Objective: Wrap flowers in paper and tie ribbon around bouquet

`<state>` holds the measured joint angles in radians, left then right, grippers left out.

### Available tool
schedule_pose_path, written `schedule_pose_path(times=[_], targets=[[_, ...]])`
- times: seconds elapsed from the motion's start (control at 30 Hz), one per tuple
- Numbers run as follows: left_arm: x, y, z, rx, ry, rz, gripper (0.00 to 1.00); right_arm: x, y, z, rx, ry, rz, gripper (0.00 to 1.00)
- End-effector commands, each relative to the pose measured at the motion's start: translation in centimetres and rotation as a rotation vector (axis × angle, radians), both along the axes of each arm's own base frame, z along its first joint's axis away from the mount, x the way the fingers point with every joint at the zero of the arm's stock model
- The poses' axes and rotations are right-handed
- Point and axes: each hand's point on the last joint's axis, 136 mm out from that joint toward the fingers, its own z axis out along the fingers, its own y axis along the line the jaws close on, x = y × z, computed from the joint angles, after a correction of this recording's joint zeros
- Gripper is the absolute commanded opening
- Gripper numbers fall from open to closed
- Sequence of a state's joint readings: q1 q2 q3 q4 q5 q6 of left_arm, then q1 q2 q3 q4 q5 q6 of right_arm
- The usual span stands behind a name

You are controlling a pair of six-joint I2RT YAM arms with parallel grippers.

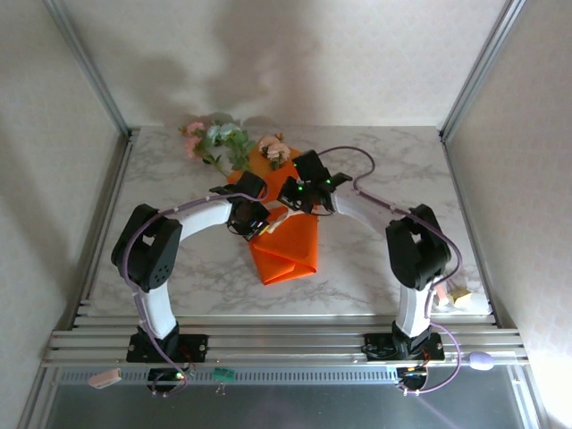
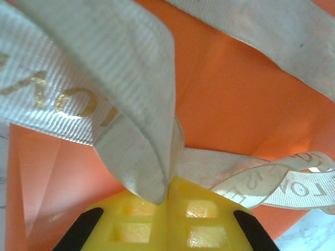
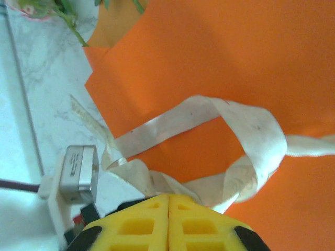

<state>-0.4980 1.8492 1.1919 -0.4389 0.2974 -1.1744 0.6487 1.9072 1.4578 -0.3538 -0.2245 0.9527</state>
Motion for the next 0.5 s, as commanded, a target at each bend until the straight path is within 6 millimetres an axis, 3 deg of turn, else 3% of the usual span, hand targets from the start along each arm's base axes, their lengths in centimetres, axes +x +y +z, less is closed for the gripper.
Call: schedule_pose_path(times=[0.0,0.13,0.3,0.47], targets=[[0.1,-0.1,1.2,-0.014,-0.055,0.008,0.0,-1.7,-0.7,-2.2,-0.162,0.106,0.04,0.08],[0.3,0.2,2.4,-0.026,-0.111,0.042,0.0,-1.8,-0.2,-4.0,-0.173,0.131,0.057,0.07],[1.1,0.6,5.3,-0.042,-0.221,0.063,0.0,-0.9,0.9,-3.6,-0.148,0.106,0.123,0.08],[0.2,0.5,4.8,-0.054,-0.199,0.041,0.0,-0.7,1.7,-3.6,-0.177,0.089,0.237,0.11]])
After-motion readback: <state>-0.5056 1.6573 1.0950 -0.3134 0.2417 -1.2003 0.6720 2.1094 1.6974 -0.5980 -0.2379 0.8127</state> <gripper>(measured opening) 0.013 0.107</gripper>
